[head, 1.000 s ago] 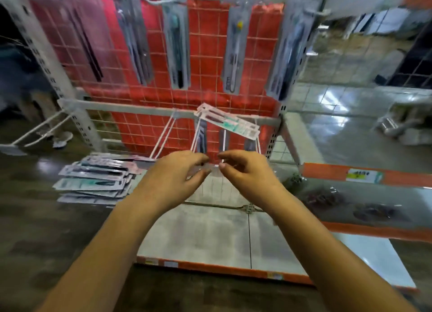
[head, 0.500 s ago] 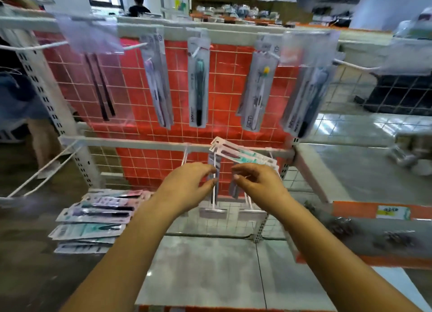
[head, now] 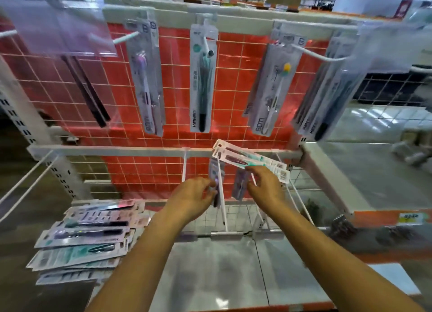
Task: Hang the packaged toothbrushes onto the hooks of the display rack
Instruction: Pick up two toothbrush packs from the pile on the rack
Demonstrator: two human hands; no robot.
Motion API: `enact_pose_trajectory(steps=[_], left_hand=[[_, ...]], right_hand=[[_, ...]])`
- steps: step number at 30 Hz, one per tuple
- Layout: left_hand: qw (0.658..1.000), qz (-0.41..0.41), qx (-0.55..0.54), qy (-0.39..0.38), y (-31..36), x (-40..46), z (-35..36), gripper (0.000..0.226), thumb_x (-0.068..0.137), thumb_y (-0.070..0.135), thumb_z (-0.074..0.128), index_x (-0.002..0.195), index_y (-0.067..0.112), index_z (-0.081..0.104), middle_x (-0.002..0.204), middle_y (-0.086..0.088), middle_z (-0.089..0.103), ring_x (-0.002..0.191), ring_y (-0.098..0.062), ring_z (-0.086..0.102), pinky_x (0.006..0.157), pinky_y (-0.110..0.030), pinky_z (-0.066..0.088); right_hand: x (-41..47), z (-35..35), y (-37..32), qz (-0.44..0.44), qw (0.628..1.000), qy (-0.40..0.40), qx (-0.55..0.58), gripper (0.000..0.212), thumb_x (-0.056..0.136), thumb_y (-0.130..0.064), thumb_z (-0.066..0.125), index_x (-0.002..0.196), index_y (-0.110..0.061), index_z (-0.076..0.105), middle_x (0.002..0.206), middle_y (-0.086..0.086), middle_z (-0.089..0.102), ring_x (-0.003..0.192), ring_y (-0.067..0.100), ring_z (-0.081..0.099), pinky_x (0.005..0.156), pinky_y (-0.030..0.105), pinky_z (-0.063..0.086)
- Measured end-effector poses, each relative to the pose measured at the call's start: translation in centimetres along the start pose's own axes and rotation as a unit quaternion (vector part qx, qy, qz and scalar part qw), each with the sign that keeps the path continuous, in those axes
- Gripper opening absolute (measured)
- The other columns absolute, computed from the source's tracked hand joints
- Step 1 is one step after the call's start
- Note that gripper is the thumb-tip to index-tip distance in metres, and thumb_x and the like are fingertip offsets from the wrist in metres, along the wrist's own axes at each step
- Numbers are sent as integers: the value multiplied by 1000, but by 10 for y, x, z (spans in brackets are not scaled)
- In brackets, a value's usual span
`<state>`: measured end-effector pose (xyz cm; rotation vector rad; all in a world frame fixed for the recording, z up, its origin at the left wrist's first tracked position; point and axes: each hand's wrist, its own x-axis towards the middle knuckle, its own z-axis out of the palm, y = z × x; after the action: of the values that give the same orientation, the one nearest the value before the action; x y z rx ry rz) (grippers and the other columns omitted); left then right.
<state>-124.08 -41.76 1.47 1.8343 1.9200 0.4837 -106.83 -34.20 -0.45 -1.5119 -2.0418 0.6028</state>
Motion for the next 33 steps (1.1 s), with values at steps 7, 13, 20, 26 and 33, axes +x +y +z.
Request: enact_pose_trajectory(steps=[7,13,20,26,33], left_hand=[[1000,-4,2,16,-5,20,13,32,96,32,47,124,22,58,126,0,59,108,-18,56,85,-29,45],[999,-8,-1,31,-12,22,20,29,95,30,48,119,20,62,120,-1,63,104,-19,60,87,-33,49],[999,3,-3,39,-13,27,20,29,95,29,49,120,19,61,122,1,62,106,-16,58,87,-26,46],[999,4,-8,47,-13,30,21,30,96,30,48,122,20,59,123,2,60,108,-15,57,89,-26,46],[999,11,3,41,-11,28,19,28,95,28,48,118,19,62,117,0,63,103,-15,58,86,-27,47]], right_hand=[[69,23,16,22,971,-106,-215,89,84,-26,62,149,-16,1,156,14,-1,144,33,-2,116,46,7],[101,45,30,21,936,-183,-302,100,83,-32,61,147,-19,-16,154,15,-19,142,32,-19,111,54,-11],[95,51,43,-23,934,-118,-336,91,81,-28,65,147,-8,5,148,11,24,132,29,27,109,48,23],[91,48,47,-61,910,-96,-399,65,85,-28,61,139,-9,31,136,12,39,119,27,37,101,37,31],[75,33,51,-114,915,-91,-377,61,86,-19,57,141,-10,31,134,11,48,119,30,43,98,37,36]])
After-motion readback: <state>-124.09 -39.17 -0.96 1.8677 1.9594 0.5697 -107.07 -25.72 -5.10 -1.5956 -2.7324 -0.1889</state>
